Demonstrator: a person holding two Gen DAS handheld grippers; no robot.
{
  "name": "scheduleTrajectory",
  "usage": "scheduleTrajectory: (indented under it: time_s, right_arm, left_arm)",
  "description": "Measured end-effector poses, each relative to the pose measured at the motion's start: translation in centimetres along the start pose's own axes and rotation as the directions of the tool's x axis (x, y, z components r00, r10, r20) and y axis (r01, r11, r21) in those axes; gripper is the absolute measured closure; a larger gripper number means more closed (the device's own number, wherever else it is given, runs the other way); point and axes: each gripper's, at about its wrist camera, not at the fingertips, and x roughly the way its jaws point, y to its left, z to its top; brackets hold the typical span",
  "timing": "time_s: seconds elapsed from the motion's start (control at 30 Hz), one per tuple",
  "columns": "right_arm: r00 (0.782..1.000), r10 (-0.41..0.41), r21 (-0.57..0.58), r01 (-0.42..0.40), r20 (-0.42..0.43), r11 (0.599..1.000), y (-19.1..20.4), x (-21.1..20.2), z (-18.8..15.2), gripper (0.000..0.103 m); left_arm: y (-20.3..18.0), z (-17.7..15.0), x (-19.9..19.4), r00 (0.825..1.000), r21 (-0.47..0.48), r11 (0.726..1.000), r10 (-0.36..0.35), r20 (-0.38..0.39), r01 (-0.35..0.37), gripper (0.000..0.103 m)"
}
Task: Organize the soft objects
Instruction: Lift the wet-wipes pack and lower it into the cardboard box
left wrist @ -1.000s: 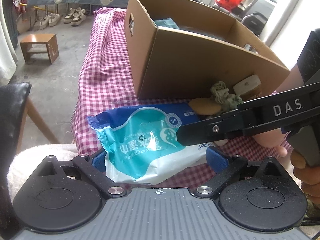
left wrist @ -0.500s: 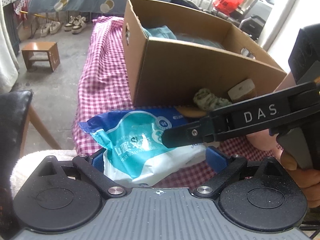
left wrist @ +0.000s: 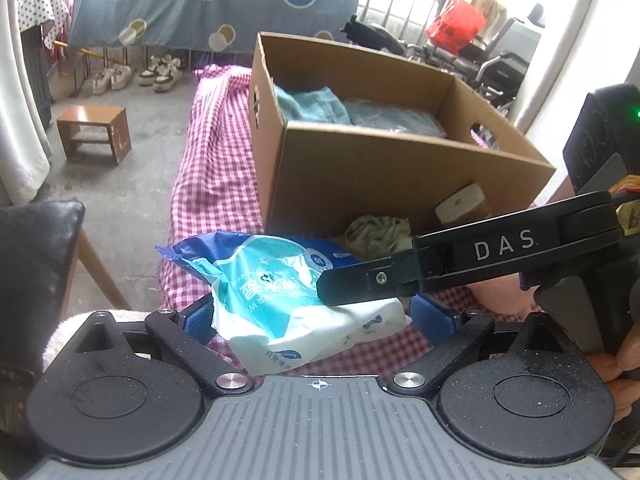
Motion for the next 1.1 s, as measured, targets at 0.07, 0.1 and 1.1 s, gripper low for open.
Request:
scheduleTrajectory:
  time_s: [0.07, 0.1, 1.1]
  right_arm:
    - [1.000, 0.022, -0.007, -0.022, 0.010, 1.000, 0.4, -0.6, 0.0, 0.043]
    - [0.999, 0.034, -0.013, -0.034, 0.016, 0.999, 0.6, -0.9, 0.0, 0.043]
    - [0.970, -0.087, -0.079, 0.107, 0.227, 0.991, -5.5, -11.1, 13.0, 0.043]
  left_arm:
    - [-0.3, 0.1, -0.7, 1.000, 0.003, 1.000, 0.007, 0.014, -0.007, 0.005]
    - [-0.5, 0.2, -1.1, 1.000, 0.007, 1.000, 0.013, 0.022, -0.013, 0.005]
    - [-9.6, 14.4, 3.7, 0.976, 0.281, 0.958, -0.109, 0.188, 0.053, 0.005]
